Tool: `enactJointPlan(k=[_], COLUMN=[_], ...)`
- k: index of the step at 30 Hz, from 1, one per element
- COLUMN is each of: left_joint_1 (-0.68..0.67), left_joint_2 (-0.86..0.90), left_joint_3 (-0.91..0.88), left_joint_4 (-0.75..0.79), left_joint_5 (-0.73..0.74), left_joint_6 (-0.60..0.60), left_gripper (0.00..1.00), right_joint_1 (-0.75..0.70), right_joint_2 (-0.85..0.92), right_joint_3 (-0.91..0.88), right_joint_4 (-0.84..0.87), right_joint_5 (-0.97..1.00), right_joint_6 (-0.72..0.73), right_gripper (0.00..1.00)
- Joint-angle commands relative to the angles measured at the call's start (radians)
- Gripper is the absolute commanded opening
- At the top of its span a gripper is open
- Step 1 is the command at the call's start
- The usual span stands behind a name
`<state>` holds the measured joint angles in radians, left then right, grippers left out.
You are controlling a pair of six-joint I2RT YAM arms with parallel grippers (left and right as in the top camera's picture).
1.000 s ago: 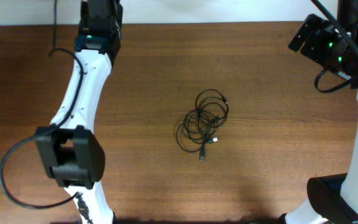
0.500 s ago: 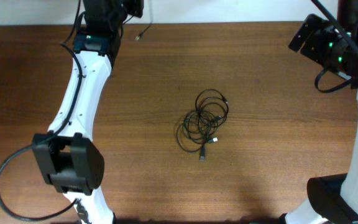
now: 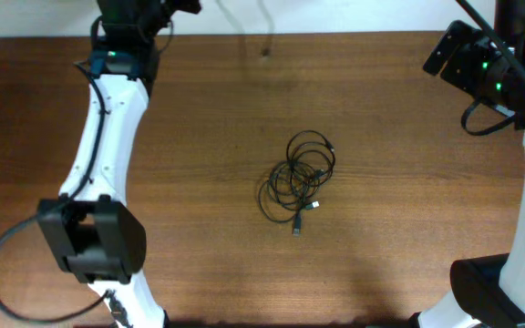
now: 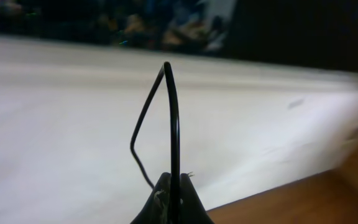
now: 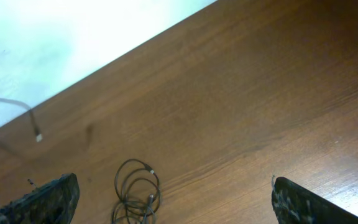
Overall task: Untangle cables
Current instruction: 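Pull the cable up and away toward the back with the left gripper, then lay the separated cable down at the back-left and open the left gripper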
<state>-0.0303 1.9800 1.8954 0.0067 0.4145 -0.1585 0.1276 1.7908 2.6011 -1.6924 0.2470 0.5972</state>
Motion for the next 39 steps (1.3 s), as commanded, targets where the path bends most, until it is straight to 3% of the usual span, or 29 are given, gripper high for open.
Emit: enactJointPlan(k=[1, 3, 4, 5, 7, 15, 20, 27, 29, 32, 33, 35, 39], left_joint_1=[0.137, 0.200, 0.235, 0.269, 0.333, 0.517, 0.499, 0.370, 0.344, 0.322, 0.318, 0.318, 0.319], left_joint_2=[0.140, 0.177, 0.193, 0.205, 0.219, 0.224, 0.224, 0.229, 0.230, 0.230, 0.230, 0.231, 0.231], left_joint_3=[0.006, 0.006, 0.006, 0.006, 0.006, 0.006, 0.006, 0.005, 0.005, 0.005, 0.005, -0.002, -0.060], left_joint_4=[-0.012, -0.020, -0.028, -0.040, -0.064, -0.225, -0.333, -0.614, -0.661, -0.776, -0.850, -0.939, -0.959], left_joint_5=[-0.126, -0.175, -0.190, -0.196, -0.197, -0.198, -0.194, -0.203, -0.264, -0.402, -0.423, -0.418, -0.419], left_joint_6=[0.169, 0.217, 0.245, 0.275, 0.307, 0.306, 0.306, 0.301, 0.208, -0.044, -0.170, -0.276, -0.287], left_gripper=[0.00, 0.00, 0.05, 0.27, 0.99, 0.99, 0.99, 0.99, 0.99, 0.99, 0.99, 0.99, 0.99], right_joint_1=[-0.005, -0.005, -0.005, -0.005, -0.005, -0.005, -0.005, -0.005, -0.005, -0.005, -0.005, -0.005, -0.005], right_joint_2=[-0.002, -0.002, -0.002, -0.002, -0.002, -0.002, -0.002, -0.002, -0.002, -0.002, -0.002, -0.002, -0.002], right_joint_3=[0.002, 0.002, 0.002, 0.002, 0.002, 0.002, 0.002, 0.002, 0.002, 0.002, 0.002, 0.002, 0.002], right_joint_4=[-0.006, -0.006, -0.006, -0.006, -0.006, -0.006, -0.006, -0.006, -0.006, -0.006, -0.006, -0.006, -0.006], right_joint_5=[0.020, 0.020, 0.020, 0.020, 0.020, 0.020, 0.020, 0.020, 0.020, 0.020, 0.020, 0.020, 0.020], right_joint_6=[-0.006, -0.006, -0.006, -0.006, -0.006, -0.006, -0.006, -0.006, -0.006, -0.006, -0.007, -0.006, -0.006], right_gripper=[0.98, 0.98, 0.98, 0.98, 0.98, 0.98, 0.98, 0.98, 0.99, 0.98, 0.98, 0.98, 0.98])
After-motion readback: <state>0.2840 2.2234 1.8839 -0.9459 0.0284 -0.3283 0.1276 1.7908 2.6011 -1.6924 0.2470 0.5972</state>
